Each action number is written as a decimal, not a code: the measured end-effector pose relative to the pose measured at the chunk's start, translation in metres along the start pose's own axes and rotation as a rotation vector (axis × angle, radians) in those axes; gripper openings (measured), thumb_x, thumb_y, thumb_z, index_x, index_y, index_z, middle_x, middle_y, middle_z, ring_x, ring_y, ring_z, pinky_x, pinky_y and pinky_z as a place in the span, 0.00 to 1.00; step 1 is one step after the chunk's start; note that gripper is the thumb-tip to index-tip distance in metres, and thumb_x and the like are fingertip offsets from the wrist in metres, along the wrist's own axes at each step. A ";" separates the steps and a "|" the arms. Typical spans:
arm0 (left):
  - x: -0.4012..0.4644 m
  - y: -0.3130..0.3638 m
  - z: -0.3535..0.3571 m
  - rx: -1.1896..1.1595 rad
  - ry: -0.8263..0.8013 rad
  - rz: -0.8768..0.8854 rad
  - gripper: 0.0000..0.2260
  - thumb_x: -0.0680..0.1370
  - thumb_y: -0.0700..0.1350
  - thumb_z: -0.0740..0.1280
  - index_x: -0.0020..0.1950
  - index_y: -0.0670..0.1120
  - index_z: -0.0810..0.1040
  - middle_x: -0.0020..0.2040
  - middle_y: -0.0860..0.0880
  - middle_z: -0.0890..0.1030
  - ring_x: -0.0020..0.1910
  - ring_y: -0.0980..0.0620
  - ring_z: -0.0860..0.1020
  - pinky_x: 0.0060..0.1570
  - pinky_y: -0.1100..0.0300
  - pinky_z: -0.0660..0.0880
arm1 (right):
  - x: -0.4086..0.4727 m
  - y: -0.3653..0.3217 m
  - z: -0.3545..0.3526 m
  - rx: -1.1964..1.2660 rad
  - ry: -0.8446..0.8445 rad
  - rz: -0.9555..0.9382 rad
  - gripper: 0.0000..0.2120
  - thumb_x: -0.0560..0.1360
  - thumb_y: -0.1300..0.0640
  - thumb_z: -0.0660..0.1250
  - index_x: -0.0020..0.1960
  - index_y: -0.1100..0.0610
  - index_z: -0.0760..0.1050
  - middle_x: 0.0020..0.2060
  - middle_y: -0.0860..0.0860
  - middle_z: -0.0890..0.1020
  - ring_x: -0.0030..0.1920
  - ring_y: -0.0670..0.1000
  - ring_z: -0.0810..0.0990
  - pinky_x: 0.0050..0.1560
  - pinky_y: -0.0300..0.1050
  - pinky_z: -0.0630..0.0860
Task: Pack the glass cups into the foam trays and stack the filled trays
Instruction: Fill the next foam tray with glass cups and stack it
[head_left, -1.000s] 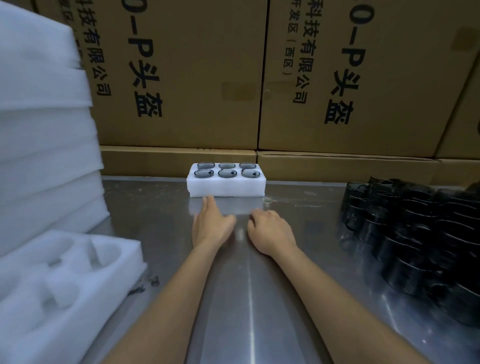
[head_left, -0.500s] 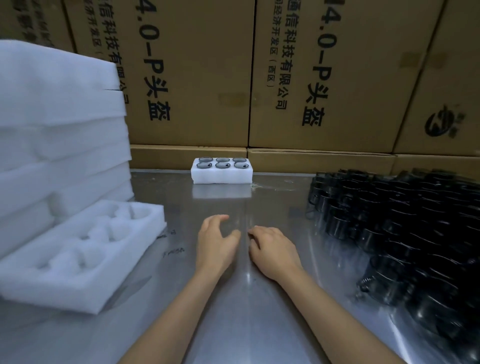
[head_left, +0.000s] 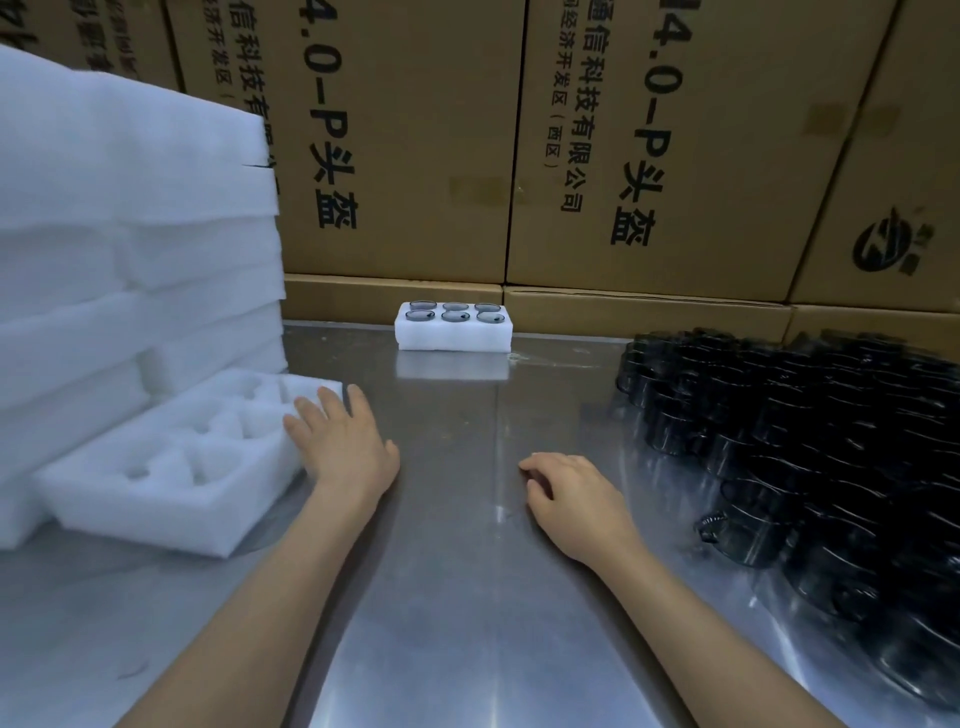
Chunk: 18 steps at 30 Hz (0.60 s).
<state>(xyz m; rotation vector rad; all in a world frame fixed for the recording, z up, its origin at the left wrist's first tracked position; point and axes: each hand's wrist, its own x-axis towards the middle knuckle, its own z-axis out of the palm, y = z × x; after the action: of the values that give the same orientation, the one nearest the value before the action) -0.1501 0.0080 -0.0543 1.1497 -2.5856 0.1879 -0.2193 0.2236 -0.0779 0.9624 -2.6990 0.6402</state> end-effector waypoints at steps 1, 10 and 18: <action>0.002 -0.001 -0.003 -0.011 0.012 0.001 0.31 0.77 0.56 0.60 0.74 0.44 0.55 0.72 0.40 0.61 0.70 0.35 0.59 0.66 0.46 0.59 | 0.000 0.000 0.000 0.001 0.000 0.001 0.16 0.79 0.53 0.56 0.65 0.47 0.72 0.64 0.42 0.75 0.66 0.46 0.68 0.60 0.42 0.67; 0.005 -0.012 -0.027 -0.077 -0.021 0.062 0.16 0.77 0.39 0.62 0.65 0.46 0.68 0.61 0.43 0.70 0.65 0.41 0.64 0.49 0.53 0.69 | -0.002 -0.002 -0.003 0.018 -0.012 0.015 0.15 0.79 0.53 0.56 0.65 0.47 0.72 0.63 0.42 0.75 0.66 0.47 0.68 0.59 0.44 0.68; -0.044 0.037 -0.059 -0.218 -0.007 0.493 0.15 0.80 0.43 0.59 0.67 0.49 0.70 0.62 0.47 0.72 0.64 0.45 0.66 0.47 0.53 0.70 | -0.010 -0.006 -0.006 0.343 0.218 0.132 0.16 0.80 0.49 0.56 0.67 0.49 0.69 0.62 0.44 0.76 0.64 0.47 0.73 0.60 0.46 0.70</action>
<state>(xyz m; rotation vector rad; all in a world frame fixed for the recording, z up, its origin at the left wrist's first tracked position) -0.1367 0.0776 -0.0128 0.4271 -2.7653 0.0057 -0.2075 0.2274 -0.0741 0.7348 -2.5192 1.1901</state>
